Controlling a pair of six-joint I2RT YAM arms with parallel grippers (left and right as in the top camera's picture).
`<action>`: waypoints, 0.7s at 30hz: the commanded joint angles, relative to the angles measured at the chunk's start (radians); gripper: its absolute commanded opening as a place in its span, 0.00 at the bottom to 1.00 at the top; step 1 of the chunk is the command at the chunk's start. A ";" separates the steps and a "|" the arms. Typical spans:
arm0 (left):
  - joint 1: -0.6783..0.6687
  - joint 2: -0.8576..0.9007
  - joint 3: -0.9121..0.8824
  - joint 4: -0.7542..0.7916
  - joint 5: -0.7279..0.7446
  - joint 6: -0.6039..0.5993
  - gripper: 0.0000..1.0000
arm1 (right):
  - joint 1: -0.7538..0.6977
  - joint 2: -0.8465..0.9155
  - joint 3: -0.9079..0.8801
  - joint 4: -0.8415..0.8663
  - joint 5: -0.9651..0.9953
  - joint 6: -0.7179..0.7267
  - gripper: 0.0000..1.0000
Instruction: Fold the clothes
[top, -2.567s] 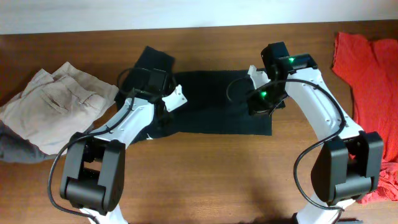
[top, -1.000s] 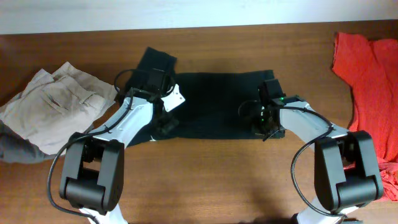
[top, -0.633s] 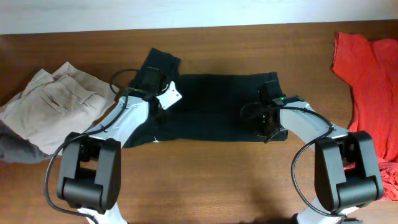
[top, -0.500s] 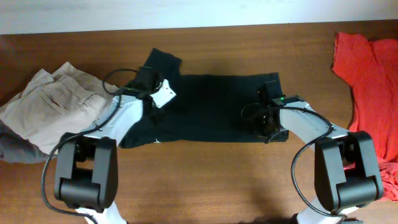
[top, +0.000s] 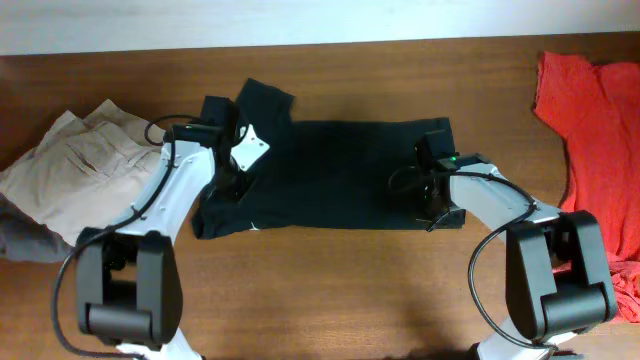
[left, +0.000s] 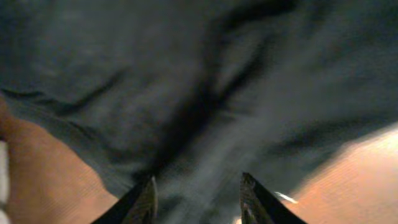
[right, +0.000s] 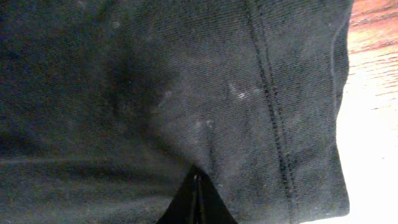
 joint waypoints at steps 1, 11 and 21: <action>0.001 -0.025 -0.010 -0.018 0.087 -0.033 0.44 | -0.005 0.042 -0.054 -0.016 0.065 0.012 0.04; 0.044 -0.019 -0.217 0.238 -0.055 -0.018 0.01 | -0.005 0.042 -0.054 -0.016 0.066 0.012 0.04; 0.123 0.008 -0.224 0.383 -0.231 -0.054 0.06 | -0.005 0.042 -0.054 -0.017 0.065 0.016 0.04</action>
